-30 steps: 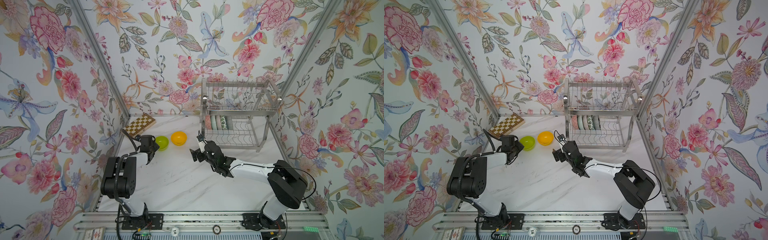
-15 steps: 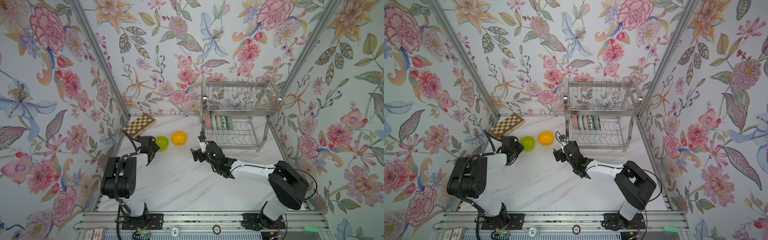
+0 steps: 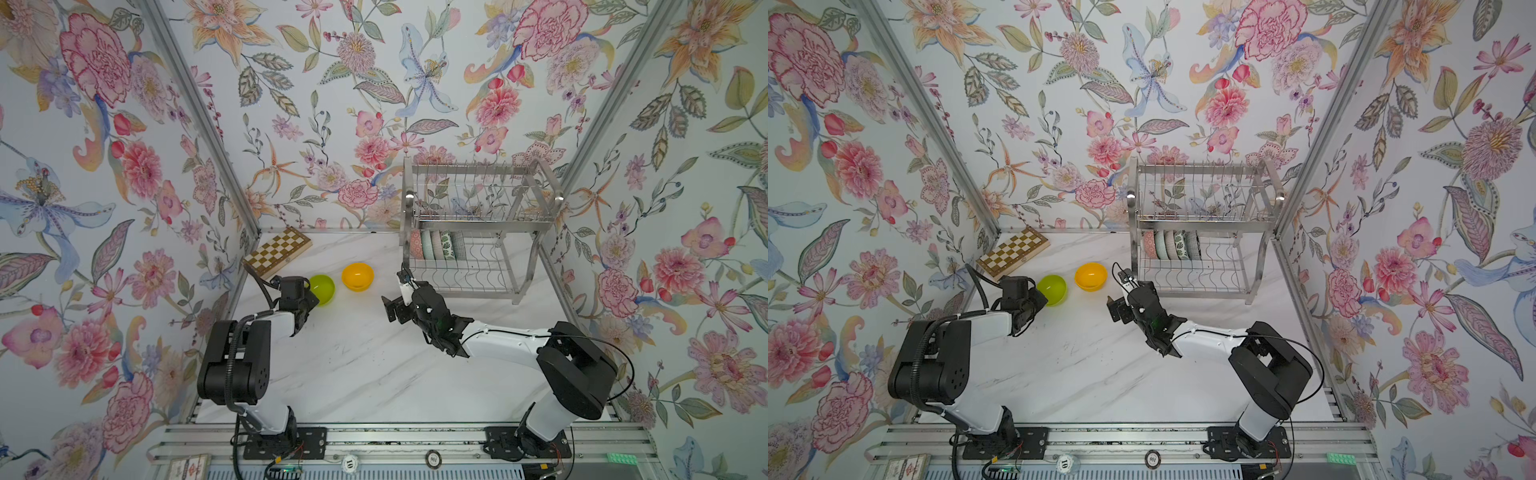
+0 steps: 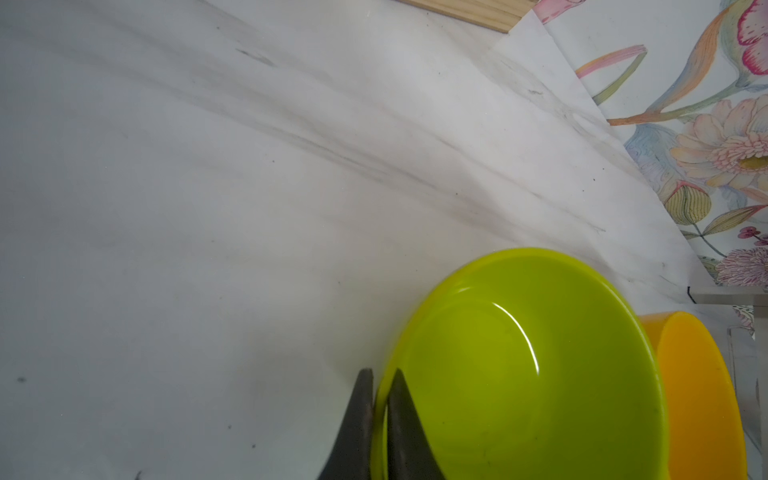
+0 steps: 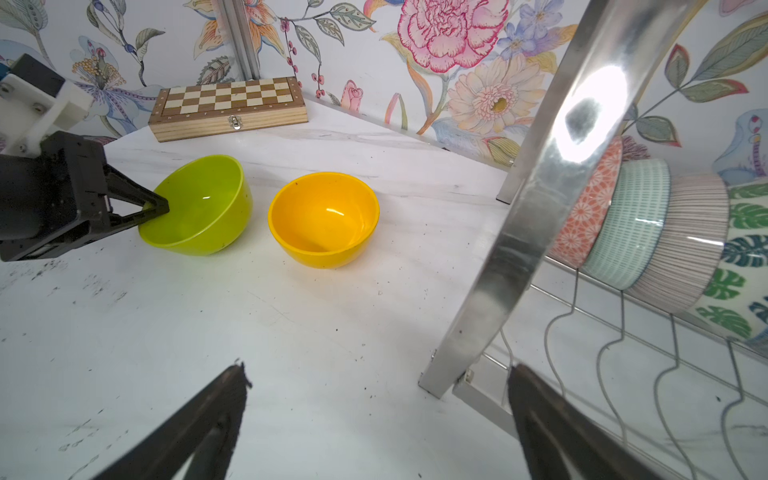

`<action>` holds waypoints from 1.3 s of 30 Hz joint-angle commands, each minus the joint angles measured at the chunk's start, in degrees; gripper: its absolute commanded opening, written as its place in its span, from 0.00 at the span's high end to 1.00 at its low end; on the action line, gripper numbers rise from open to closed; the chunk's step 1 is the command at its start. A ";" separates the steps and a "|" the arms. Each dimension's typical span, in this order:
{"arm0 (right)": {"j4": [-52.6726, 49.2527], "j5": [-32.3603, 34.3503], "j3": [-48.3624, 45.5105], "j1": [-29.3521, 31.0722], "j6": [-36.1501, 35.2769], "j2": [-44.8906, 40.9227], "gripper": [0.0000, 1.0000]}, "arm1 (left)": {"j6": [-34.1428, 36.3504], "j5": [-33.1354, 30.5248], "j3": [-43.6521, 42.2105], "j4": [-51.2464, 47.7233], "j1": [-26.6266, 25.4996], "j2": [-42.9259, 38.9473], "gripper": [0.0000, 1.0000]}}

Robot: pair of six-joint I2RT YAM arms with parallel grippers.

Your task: Load the bowls into the dish rack

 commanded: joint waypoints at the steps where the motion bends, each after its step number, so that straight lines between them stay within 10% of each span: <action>1: 2.52 2.44 -1.59 -1.10 1.73 -2.00 0.01 | -0.20 -0.02 -1.56 -0.84 0.05 -6.71 1.00; 15: -14.90 -0.67 -4.05 -9.35 13.97 -14.55 0.01 | 15.01 -4.47 9.16 -24.89 -21.59 -14.18 1.00; 23: -25.76 -7.31 -7.50 -20.54 22.97 -24.16 0.01 | 12.26 -1.61 11.55 -22.00 -35.13 -7.08 1.00; 39: -28.73 -18.63 -5.61 -22.39 29.38 -14.10 0.08 | 11.86 -5.70 21.86 -19.15 -45.46 10.19 1.00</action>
